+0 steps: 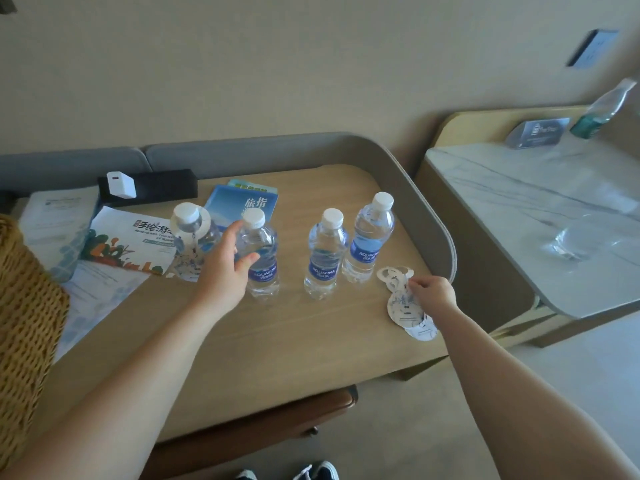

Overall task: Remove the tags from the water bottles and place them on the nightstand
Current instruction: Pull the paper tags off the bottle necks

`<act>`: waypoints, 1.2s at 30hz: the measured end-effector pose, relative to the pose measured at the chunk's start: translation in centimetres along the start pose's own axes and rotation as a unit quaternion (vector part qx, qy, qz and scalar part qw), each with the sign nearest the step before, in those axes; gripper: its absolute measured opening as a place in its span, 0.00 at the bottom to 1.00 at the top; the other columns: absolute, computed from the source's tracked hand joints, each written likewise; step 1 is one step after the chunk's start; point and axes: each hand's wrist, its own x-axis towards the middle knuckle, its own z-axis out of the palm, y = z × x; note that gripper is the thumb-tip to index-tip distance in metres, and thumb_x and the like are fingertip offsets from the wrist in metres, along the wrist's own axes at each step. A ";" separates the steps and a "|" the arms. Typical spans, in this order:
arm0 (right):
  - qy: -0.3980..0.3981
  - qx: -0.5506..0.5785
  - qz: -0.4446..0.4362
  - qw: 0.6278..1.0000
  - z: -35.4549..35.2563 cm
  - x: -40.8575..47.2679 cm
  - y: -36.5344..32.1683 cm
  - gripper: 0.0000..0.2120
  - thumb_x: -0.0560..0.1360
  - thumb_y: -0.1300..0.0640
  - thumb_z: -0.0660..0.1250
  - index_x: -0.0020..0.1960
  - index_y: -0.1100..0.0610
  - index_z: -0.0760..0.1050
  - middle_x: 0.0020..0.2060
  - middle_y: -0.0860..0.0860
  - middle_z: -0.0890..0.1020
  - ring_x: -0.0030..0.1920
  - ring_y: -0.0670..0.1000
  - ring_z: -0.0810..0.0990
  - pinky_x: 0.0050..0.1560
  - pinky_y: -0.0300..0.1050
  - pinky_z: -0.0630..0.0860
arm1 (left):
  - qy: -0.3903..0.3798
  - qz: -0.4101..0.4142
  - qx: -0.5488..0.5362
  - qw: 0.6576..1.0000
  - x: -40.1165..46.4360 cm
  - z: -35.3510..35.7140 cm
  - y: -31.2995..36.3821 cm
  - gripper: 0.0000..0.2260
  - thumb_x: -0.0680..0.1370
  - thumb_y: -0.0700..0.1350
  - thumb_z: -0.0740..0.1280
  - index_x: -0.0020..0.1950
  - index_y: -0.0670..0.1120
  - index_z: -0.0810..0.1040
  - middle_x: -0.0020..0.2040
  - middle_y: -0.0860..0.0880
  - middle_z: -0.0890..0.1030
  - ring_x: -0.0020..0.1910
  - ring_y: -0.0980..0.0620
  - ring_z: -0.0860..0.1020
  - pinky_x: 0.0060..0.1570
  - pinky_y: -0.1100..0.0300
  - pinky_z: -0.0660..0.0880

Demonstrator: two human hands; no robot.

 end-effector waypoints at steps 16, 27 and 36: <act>-0.059 0.078 -0.192 0.977 3.5 -13.3 -6.8 0.07 0.77 0.57 0.67 0.47 0.47 0.81 0.44 0.42 0.84 0.43 0.37 0.80 0.41 0.28 0.71 | 0.156 0.144 -0.011 0.977 -1.5 -4.9 2.5 0.19 0.75 0.40 0.71 0.65 0.40 0.75 0.58 0.43 0.80 0.56 0.48 0.79 0.57 0.53 0.77; -0.167 0.056 -0.329 0.928 13.7 -19.7 -21.0 0.19 0.74 0.52 0.69 0.64 0.53 0.73 0.58 0.47 0.77 0.56 0.43 0.76 0.57 0.40 0.73 | -0.007 -0.133 -0.190 0.973 0.3 -10.1 -3.5 0.28 0.77 0.41 0.62 0.76 0.54 0.60 0.76 0.52 0.64 0.72 0.55 0.63 0.67 0.51 0.66; -0.129 0.060 -0.298 0.944 17.0 -19.5 -23.1 0.27 0.73 0.54 0.71 0.69 0.55 0.68 0.63 0.51 0.75 0.63 0.51 0.73 0.63 0.47 0.71 | -0.014 -0.109 -0.241 0.964 -0.2 -9.7 -4.9 0.19 0.77 0.39 0.63 0.66 0.56 0.74 0.61 0.57 0.76 0.63 0.57 0.75 0.47 0.66 0.71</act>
